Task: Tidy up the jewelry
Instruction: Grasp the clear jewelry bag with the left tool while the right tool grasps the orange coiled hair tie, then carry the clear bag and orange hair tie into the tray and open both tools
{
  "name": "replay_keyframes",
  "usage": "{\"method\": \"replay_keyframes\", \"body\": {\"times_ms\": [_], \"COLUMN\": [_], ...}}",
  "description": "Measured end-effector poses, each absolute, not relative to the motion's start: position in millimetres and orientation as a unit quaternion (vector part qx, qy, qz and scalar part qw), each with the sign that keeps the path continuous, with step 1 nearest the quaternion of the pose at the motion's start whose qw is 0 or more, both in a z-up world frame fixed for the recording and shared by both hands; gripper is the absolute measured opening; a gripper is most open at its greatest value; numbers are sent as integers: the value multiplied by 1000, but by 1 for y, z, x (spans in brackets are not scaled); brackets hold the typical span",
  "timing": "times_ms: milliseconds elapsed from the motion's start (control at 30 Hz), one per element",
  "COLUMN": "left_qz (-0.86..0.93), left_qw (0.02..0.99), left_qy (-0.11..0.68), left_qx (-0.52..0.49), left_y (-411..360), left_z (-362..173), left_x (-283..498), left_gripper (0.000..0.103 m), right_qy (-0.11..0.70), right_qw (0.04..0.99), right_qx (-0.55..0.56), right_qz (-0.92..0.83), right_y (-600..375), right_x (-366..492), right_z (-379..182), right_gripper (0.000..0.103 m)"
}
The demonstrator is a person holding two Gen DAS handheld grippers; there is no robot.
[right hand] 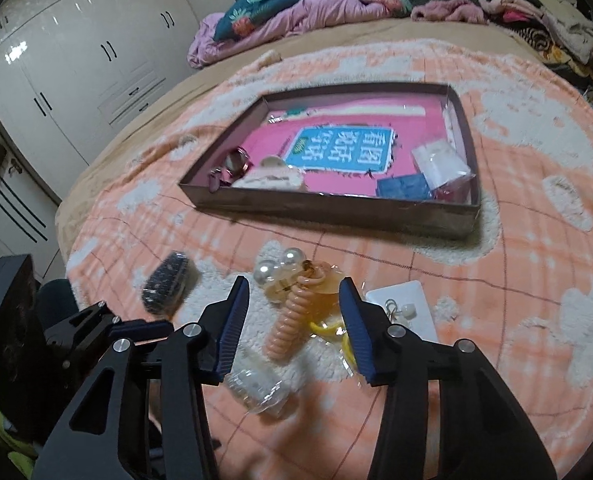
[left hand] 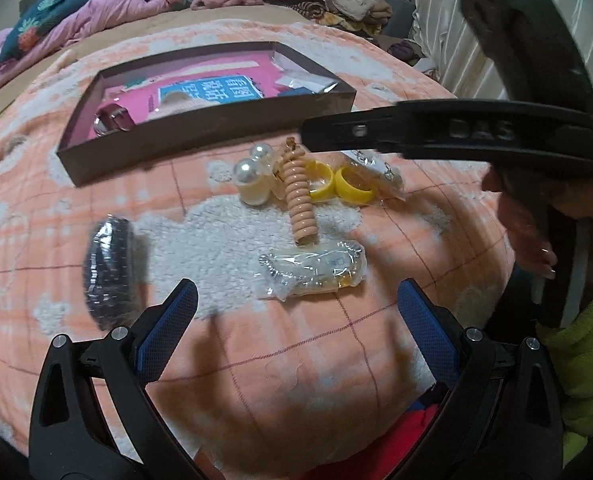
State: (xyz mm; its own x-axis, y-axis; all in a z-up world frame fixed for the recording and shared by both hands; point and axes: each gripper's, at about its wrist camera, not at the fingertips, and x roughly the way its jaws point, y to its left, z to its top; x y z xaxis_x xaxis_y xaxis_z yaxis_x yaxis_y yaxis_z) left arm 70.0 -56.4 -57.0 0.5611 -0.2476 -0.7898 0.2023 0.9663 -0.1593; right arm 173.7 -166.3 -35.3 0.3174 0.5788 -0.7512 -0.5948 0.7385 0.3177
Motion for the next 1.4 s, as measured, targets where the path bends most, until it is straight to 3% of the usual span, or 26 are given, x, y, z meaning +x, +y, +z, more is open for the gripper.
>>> {"method": "replay_keyframes", "body": {"times_ms": [300, 433, 533, 567, 1400], "left_qz": [-118, -120, -121, -120, -38], "left_qw": [882, 881, 879, 879, 923], "left_qy": [456, 456, 461, 461, 375], "left_qx": [-34, -22, -10, -2, -75], "left_y": [-62, -71, -77, -79, 12], "left_z": [-69, -75, -80, -81, 0], "left_x": [84, 90, 94, 94, 107], "left_gripper": [93, 92, 64, 65, 60], "right_qy": [478, 482, 473, 469, 365], "right_qw": [800, 793, 799, 800, 860], "right_qx": [9, 26, 29, 33, 55], "right_qz": [361, 372, 371, 371, 352], "right_y": [-160, -158, -161, -163, -199], "right_x": [197, 201, 200, 200, 203], "right_z": [-56, -62, -57, -54, 23], "right_gripper": [38, 24, 16, 5, 0]}}
